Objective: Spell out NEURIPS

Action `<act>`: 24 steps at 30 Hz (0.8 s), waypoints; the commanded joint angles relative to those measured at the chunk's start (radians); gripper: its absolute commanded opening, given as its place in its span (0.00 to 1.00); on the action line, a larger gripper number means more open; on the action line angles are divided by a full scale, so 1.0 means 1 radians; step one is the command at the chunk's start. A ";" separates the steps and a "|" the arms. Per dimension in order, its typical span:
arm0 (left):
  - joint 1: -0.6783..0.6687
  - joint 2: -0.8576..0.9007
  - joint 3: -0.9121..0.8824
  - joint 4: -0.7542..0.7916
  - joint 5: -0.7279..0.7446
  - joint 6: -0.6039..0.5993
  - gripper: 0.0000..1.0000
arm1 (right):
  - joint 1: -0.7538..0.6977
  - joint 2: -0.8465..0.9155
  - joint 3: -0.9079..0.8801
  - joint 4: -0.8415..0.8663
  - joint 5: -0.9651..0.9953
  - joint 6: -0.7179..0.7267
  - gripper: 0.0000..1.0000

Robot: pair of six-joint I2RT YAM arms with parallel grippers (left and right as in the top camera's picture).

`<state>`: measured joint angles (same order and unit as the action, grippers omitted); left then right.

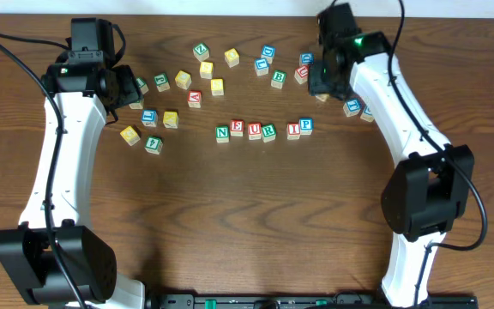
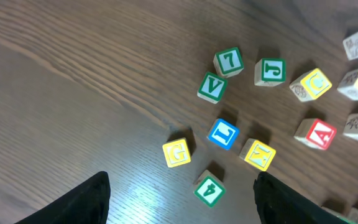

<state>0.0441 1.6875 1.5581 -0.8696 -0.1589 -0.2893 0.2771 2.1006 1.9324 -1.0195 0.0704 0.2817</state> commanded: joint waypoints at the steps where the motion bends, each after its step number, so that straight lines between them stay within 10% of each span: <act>1: 0.003 0.007 -0.011 0.001 0.003 -0.055 0.73 | 0.004 -0.016 0.035 0.014 -0.034 0.041 0.47; 5: 0.003 0.006 -0.011 0.025 0.089 -0.060 0.73 | 0.003 -0.016 0.036 0.031 -0.067 0.048 0.49; 9: -0.013 0.017 -0.011 0.134 0.284 -0.019 0.35 | -0.005 -0.016 0.035 0.020 -0.062 0.047 0.51; 24: -0.248 0.322 0.274 0.187 0.237 -0.005 0.34 | -0.021 -0.016 0.035 -0.029 -0.063 0.047 0.74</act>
<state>-0.1829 1.9415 1.7500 -0.6727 0.0914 -0.3164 0.2535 2.1006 1.9495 -1.0435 0.0135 0.3252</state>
